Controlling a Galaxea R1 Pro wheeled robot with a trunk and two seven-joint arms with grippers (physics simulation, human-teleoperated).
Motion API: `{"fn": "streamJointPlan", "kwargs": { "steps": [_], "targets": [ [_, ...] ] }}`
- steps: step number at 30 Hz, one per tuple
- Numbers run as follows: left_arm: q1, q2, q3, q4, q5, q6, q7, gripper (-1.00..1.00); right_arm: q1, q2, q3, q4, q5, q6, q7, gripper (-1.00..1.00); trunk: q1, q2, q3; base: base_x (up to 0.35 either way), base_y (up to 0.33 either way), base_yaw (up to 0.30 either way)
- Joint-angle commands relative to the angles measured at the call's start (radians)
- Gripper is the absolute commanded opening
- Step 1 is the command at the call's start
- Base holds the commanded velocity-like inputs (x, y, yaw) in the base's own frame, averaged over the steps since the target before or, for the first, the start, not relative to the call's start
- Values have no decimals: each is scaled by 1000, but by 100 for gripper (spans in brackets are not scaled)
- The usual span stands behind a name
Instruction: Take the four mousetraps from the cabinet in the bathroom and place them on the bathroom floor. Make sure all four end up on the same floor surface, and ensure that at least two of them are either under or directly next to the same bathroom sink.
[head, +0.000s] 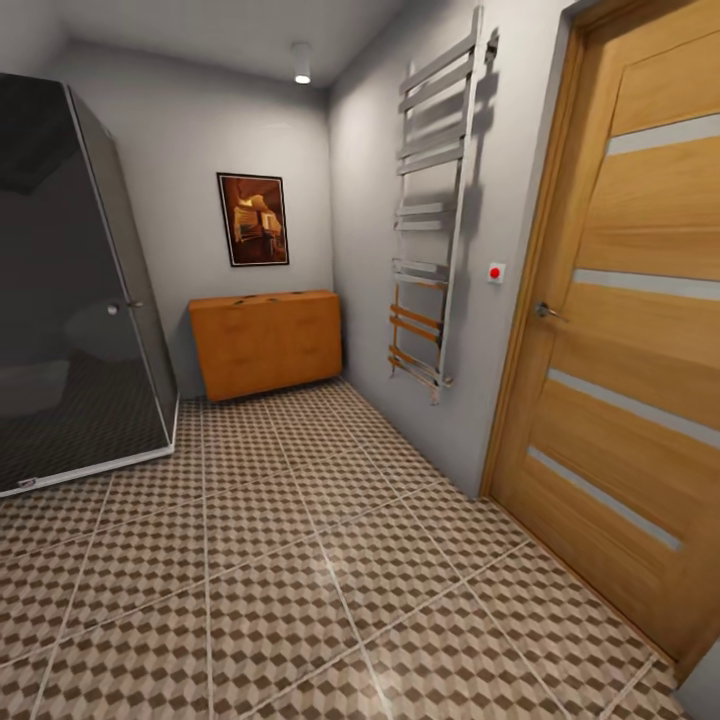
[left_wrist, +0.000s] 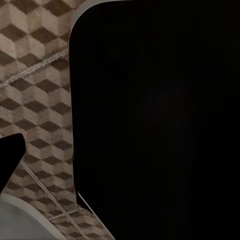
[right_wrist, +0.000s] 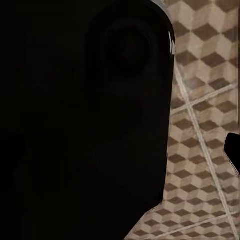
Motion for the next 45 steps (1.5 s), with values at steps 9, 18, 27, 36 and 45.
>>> {"fn": "streamJointPlan", "kwargs": {
  "steps": [9,18,27,36,45],
  "targets": [
    [0,1,0,-1,43,4,0,100,0,0,-4,0,0,-3,0,100,1,0,-1,330,0,2],
    [0,6,0,-1,50,4,0,100,0,0,-5,0,-2,-3,0,100,1,0,-1,332,0,2],
    [0,10,0,-2,52,4,0,100,0,0,-6,0,-3,-18,0,100,1,0,-1,332,0,171],
    [0,12,0,-2,52,4,0,100,0,0,-4,0,-2,-24,0,100,1,0,-1,332,0,216],
    [0,12,0,-2,52,4,0,100,0,-1,-4,0,-4,-23,0,100,1,0,-1,332,0,33]
  ]
}}
